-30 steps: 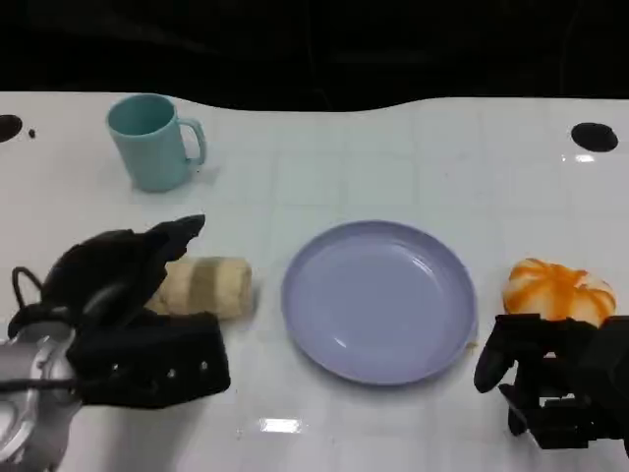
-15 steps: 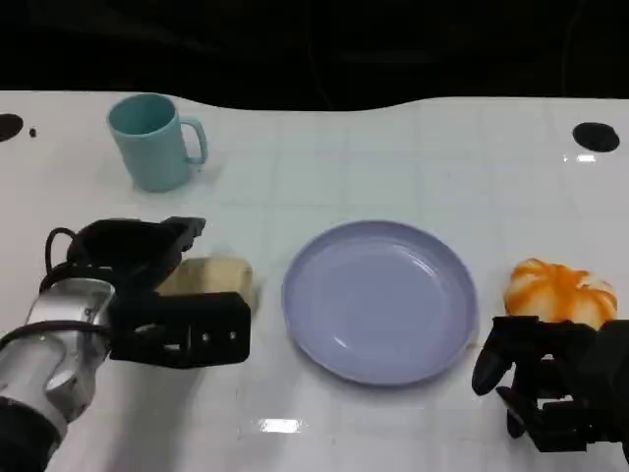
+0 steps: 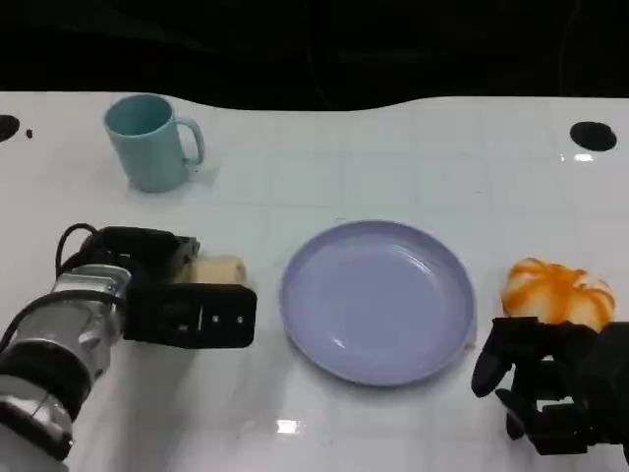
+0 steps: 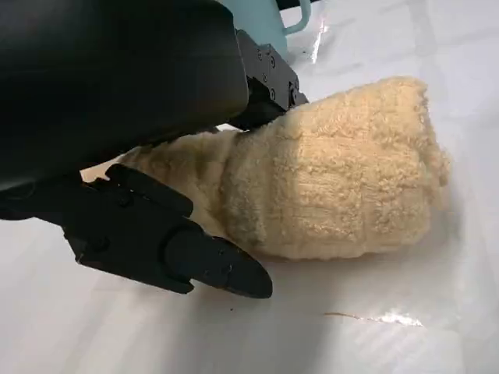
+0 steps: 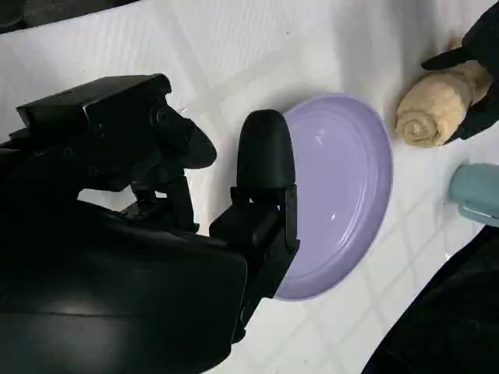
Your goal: Grasp the towel on the left side of the plate with the left hand and place it into the plate.
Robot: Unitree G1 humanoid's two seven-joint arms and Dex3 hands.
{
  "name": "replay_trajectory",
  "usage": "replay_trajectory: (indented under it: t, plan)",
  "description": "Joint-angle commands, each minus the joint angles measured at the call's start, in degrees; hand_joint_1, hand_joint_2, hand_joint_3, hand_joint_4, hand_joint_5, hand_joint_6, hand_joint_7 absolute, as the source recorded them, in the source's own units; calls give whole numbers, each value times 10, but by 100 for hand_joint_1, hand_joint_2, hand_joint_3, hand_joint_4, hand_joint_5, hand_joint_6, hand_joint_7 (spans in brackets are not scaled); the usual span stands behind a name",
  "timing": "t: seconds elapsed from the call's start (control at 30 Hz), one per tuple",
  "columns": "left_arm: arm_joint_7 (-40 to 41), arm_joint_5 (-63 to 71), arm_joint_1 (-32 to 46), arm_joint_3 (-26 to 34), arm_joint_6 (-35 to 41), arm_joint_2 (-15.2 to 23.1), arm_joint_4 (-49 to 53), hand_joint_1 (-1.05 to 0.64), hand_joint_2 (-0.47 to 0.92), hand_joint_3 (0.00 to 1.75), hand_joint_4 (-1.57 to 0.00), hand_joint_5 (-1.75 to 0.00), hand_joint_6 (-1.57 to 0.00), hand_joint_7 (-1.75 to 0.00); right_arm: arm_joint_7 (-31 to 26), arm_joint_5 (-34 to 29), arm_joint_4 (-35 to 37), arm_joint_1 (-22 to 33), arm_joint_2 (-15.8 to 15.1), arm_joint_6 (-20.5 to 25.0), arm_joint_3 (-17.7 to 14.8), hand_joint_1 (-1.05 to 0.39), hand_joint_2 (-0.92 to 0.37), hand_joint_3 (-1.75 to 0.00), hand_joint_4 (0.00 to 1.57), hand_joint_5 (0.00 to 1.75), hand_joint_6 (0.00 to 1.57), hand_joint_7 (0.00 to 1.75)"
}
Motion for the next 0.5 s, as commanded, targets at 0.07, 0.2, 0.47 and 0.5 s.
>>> replay_trajectory:
  t: [0.07,0.2,0.47,0.5]
  plan:
    - [25,-12,-3,-7,-30,-3,47,-31,92,7,-80,-98,-107,-8,-2,2,-14,4,-5,10,-5,8,-69,-95,66,167,68,144]
    - [82,-19,5,-4,-53,-1,48,-25,92,24,-74,-164,-107,-50,-2,1,-10,1,-6,10,-5,8,-69,-94,66,166,68,143]
    - [245,-24,28,3,-66,-1,30,-22,92,20,-76,-175,-48,-172,0,8,-13,7,-5,4,-9,8,-69,-96,66,166,67,143]
    - [256,-25,29,4,-65,-1,29,-22,92,20,-78,-175,-49,-163,0,8,-13,7,-5,3,-9,8,-69,-95,66,166,67,143]
